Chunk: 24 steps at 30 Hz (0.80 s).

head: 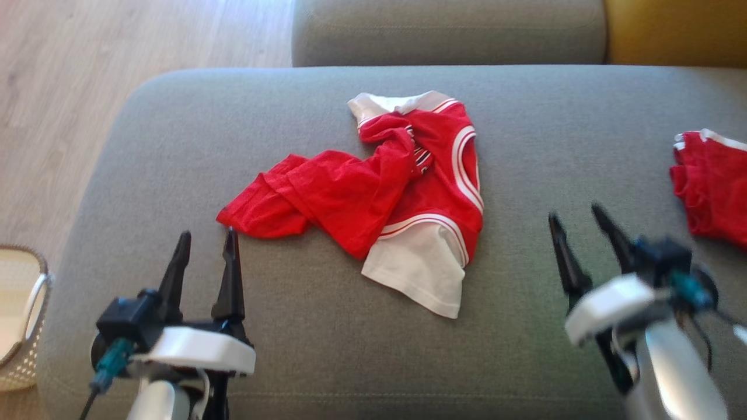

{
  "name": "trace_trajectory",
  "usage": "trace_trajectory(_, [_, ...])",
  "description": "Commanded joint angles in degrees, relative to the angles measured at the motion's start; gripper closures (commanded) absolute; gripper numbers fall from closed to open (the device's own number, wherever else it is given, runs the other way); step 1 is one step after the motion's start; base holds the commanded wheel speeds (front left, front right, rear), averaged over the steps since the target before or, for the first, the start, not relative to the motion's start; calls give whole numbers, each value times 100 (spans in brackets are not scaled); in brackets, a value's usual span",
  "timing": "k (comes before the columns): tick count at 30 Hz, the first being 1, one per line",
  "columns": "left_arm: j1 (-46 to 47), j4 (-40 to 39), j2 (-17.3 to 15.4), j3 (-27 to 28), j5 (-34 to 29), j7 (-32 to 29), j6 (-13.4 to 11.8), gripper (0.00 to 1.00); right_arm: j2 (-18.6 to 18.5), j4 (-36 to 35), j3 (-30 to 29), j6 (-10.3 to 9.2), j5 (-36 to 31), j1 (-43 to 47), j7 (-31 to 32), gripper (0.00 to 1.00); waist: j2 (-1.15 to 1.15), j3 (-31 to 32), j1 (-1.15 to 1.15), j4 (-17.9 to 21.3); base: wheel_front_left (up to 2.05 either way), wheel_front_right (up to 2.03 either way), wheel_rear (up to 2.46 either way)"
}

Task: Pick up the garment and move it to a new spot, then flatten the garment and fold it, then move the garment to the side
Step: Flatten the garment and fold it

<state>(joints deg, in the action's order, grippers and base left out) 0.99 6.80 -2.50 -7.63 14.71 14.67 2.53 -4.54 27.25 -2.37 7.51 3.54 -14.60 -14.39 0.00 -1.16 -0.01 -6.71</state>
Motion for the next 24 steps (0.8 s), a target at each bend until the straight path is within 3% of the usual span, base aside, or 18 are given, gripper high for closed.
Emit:
trace_trajectory(1, [130,-168,-38,207,-28,33,-2,0,51,-298,76,-2,-37,-56,-60,0,0,52,1,47,0,0,0])
trace_trajectory(6, [21,-162,-38,156,-38,33,23,0,151,-973,-67,-2,-55,555,93,0,0,84,1,106,0,0,0])
trace_trajectory(12, [88,-118,-38,57,-56,33,89,0,164,-1541,110,-2,31,661,318,0,0,-46,1,286,0,0,0])
trace_trajectory(19, [668,689,-108,-622,-300,-54,388,0,165,-1926,181,-2,82,643,429,0,0,-430,1,630,0,0,0])
trace_trajectory(24, [1306,1364,-245,-1084,-403,-403,459,0,166,-2007,189,-2,115,592,420,0,0,-667,1,858,0,0,0])
